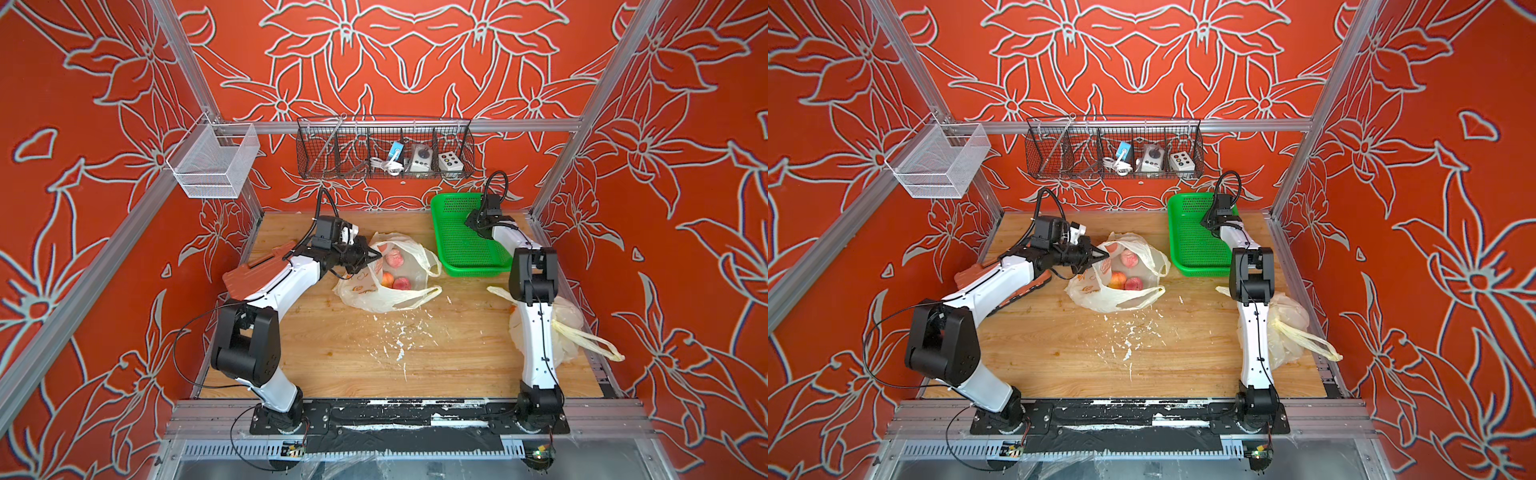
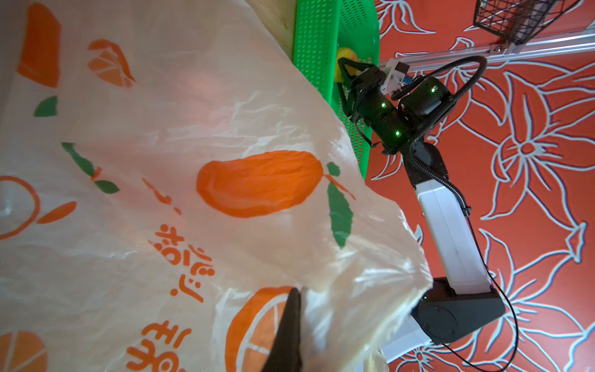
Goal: Place the peach into a plastic bag & tie a knot
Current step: Pick up the peach from the basket, then place the peach in the plastic bag.
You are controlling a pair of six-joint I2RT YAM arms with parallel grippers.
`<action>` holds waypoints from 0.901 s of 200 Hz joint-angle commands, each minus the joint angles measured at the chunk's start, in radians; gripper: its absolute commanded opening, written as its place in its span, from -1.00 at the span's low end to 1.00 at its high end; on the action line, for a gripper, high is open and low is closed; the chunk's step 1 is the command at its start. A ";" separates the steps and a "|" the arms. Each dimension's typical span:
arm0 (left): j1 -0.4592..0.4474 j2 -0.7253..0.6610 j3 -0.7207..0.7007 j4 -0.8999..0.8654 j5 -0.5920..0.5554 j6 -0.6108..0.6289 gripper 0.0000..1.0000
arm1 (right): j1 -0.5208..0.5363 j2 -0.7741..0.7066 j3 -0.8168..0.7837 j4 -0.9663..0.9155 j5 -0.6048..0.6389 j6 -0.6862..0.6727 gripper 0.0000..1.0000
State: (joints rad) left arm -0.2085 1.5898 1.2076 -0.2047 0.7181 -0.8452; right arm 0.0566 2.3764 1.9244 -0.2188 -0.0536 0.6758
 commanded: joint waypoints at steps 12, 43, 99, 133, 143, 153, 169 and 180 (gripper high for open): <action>0.001 -0.034 0.003 0.001 0.010 0.007 -1.00 | 0.016 -0.257 -0.260 0.119 -0.111 0.067 -0.40; 0.001 -0.023 0.027 0.009 0.024 0.001 -1.00 | 0.074 -0.560 -0.530 0.110 -0.164 0.069 -0.42; 0.001 -0.018 0.045 0.024 0.054 -0.004 -1.00 | 0.233 -1.097 -0.939 -0.136 -0.152 -0.094 -0.48; -0.005 -0.004 0.062 0.021 0.060 0.001 -1.00 | 0.364 -1.276 -1.146 -0.179 -0.204 0.006 -0.60; -0.011 0.004 0.065 0.022 0.058 0.003 -1.00 | 0.418 -1.285 -1.176 -0.146 -0.209 0.035 -0.62; -0.019 0.011 0.067 0.023 0.057 0.003 -1.00 | 0.465 -1.270 -1.192 -0.094 -0.220 0.061 -0.62; -0.034 0.021 0.069 0.026 0.052 0.005 -1.00 | 0.510 -1.198 -1.197 0.031 -0.252 0.104 -0.64; -0.045 0.026 0.069 0.027 0.050 0.005 -1.00 | 0.533 -1.133 -1.187 0.116 -0.270 0.135 -0.65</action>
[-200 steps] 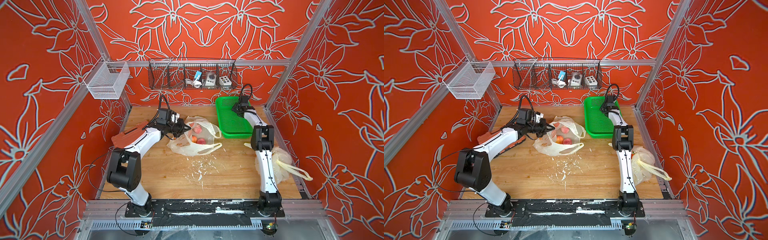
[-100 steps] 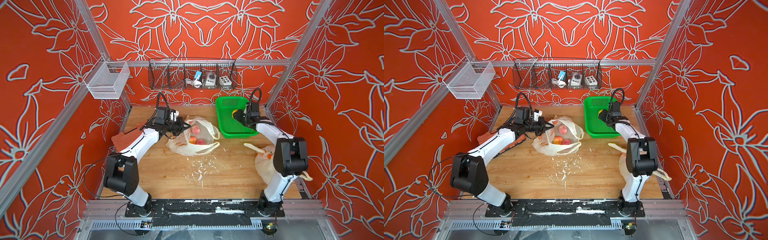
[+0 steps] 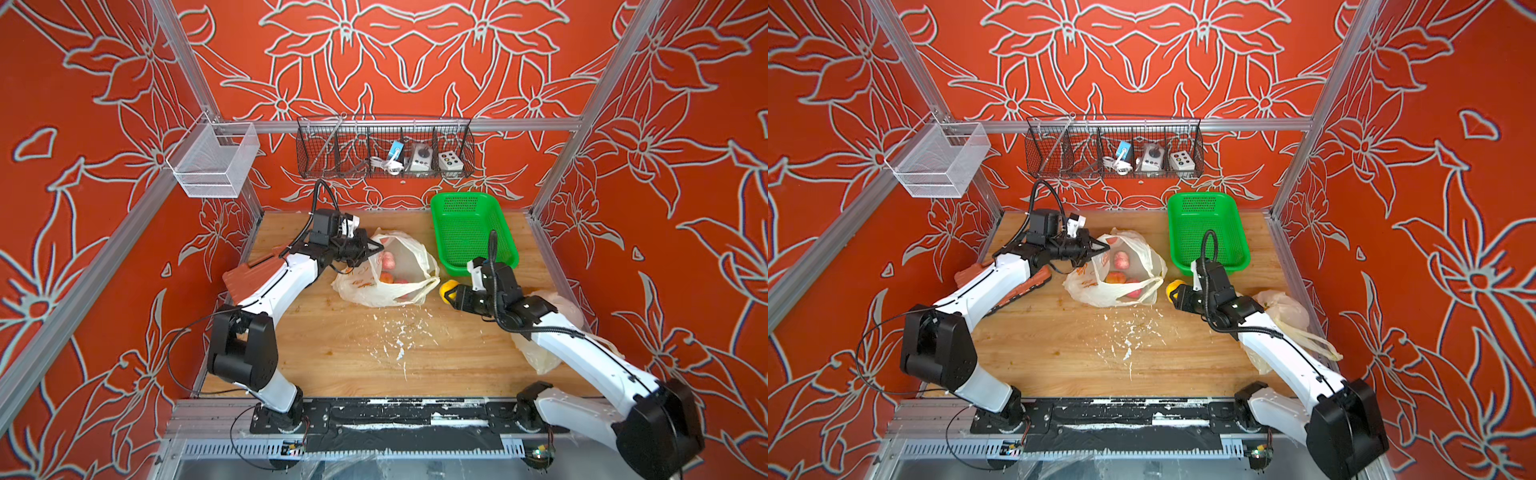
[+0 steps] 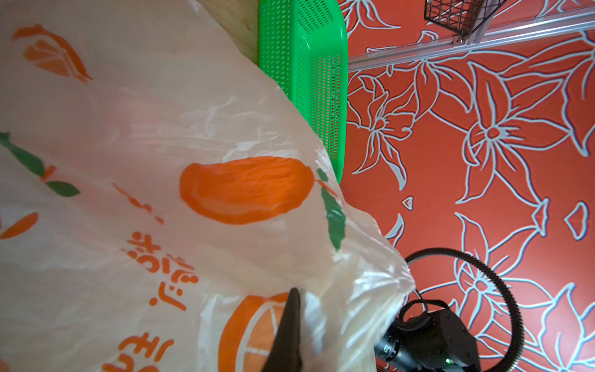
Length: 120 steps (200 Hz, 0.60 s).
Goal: Place the peach into a plastic bag & tie a knot
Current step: Place the peach in the plastic bag.
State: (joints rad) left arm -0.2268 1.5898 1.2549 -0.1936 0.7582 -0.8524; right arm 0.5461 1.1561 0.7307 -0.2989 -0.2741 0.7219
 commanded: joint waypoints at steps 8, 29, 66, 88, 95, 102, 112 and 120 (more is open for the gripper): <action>-0.034 0.027 0.023 0.016 0.012 0.015 -1.00 | 0.059 0.135 0.013 0.267 -0.050 0.107 -0.67; -0.053 0.036 0.026 -0.002 0.022 0.040 -1.00 | 0.076 0.272 0.074 0.406 -0.045 0.117 -0.69; -0.059 0.047 0.038 -0.066 0.042 0.119 -1.00 | 0.074 0.422 0.165 0.569 -0.022 0.105 -0.52; -0.056 0.071 0.055 -0.088 0.059 0.148 -1.00 | 0.078 0.499 0.230 0.571 -0.056 0.101 0.06; -0.053 0.080 0.061 -0.087 0.061 0.148 -1.00 | 0.077 0.521 0.267 0.517 -0.074 0.093 0.30; -0.049 0.088 0.066 -0.087 0.061 0.148 -1.00 | 0.077 0.534 0.296 0.466 -0.101 0.082 0.42; -0.039 0.091 0.072 -0.085 0.061 0.148 -1.00 | 0.076 0.521 0.311 0.402 -0.115 0.062 0.52; -0.028 0.094 0.074 -0.083 0.061 0.151 -1.00 | 0.077 0.494 0.299 0.370 -0.111 0.039 0.57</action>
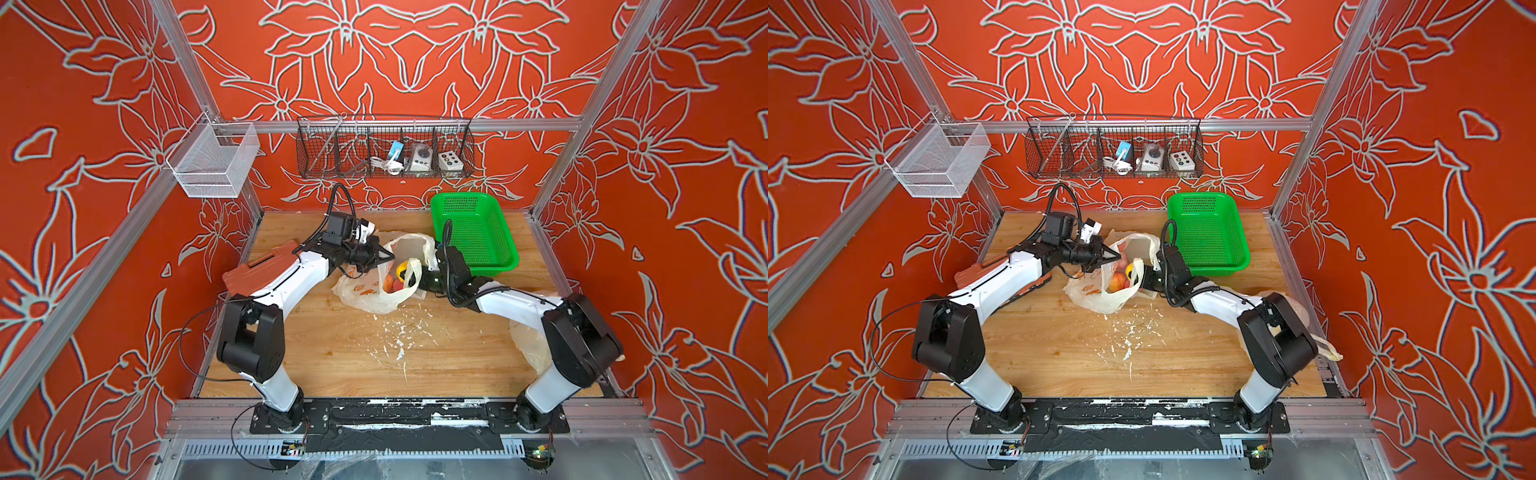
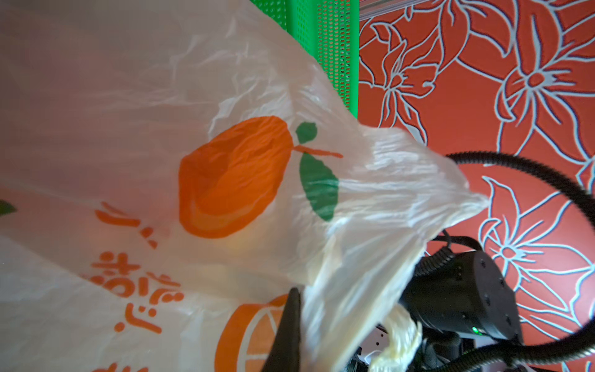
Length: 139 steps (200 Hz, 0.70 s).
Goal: Place the peach into a plastic bag & tie a knot
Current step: Place the peach in the plastic bag.
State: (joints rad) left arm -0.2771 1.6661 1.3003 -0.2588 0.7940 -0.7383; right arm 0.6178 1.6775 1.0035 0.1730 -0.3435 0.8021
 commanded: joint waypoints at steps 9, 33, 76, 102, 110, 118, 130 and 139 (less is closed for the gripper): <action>0.041 0.021 0.035 -0.020 0.028 0.041 -1.00 | 0.001 -0.071 0.006 -0.142 -0.030 -0.070 0.60; 0.080 0.041 0.074 -0.062 0.034 0.086 -1.00 | -0.023 -0.181 -0.013 -0.297 -0.044 -0.174 0.65; 0.102 0.109 0.162 -0.192 0.122 0.208 -1.00 | -0.090 -0.340 0.005 -0.544 -0.153 -0.444 0.27; 0.102 0.128 0.203 -0.243 0.138 0.255 -1.00 | -0.092 -0.422 -0.004 -0.578 -0.236 -0.592 0.05; 0.104 0.135 0.221 -0.266 0.146 0.274 -1.00 | -0.089 -0.452 -0.024 -0.560 -0.233 -0.619 0.11; 0.104 0.140 0.234 -0.282 0.154 0.288 -1.00 | -0.086 -0.486 -0.049 -0.530 -0.229 -0.655 0.18; 0.105 0.144 0.244 -0.293 0.166 0.296 -1.00 | -0.078 -0.535 -0.085 -0.491 -0.210 -0.721 0.26; 0.106 0.149 0.250 -0.299 0.172 0.302 -1.00 | -0.071 -0.559 -0.090 -0.489 -0.188 -0.781 0.33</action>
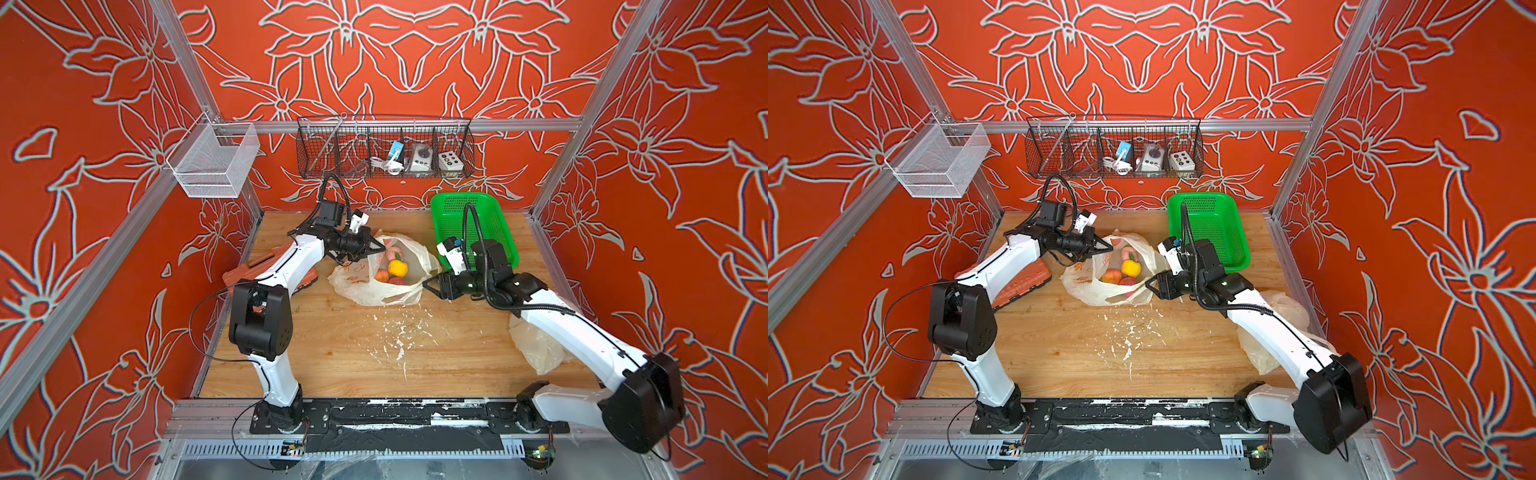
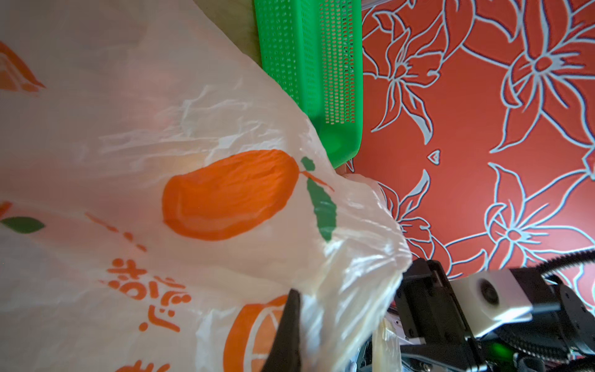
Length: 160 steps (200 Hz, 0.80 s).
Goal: Place the peach into a plastic bag & tie a knot
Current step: Place the peach in the plastic bag, then adjust the plastic bag at the center of the board.
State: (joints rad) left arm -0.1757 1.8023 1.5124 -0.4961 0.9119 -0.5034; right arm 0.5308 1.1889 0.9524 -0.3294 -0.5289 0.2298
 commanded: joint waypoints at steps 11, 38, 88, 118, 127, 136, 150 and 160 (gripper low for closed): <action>0.004 0.014 0.041 -0.066 0.064 0.070 -1.00 | 0.022 -0.077 -0.027 0.001 0.013 -0.265 0.34; 0.004 0.014 0.046 -0.069 0.070 0.072 -1.00 | 0.059 -0.048 0.011 -0.044 0.043 -0.366 0.33; 0.004 0.009 0.042 -0.081 0.077 0.088 -1.00 | 0.112 0.023 0.092 -0.072 0.217 -0.452 0.25; 0.003 0.010 0.040 -0.075 0.077 0.083 -1.00 | 0.112 0.045 0.115 -0.054 0.253 -0.438 0.20; 0.002 0.010 0.042 -0.075 0.079 0.082 -1.00 | 0.112 0.054 0.120 -0.053 0.258 -0.440 0.20; 0.001 0.009 0.042 -0.075 0.080 0.083 -1.00 | 0.113 0.065 0.125 -0.050 0.279 -0.439 0.20; 0.001 0.006 0.040 -0.075 0.080 0.083 -1.00 | 0.112 0.077 0.132 -0.046 0.298 -0.431 0.16; 0.000 0.006 0.037 -0.072 0.080 0.082 -1.00 | 0.112 0.082 0.131 -0.028 0.257 -0.426 0.10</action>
State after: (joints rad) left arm -0.1757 1.8046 1.5410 -0.5602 0.9672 -0.4442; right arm 0.6395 1.2530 1.0542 -0.3817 -0.2810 -0.1741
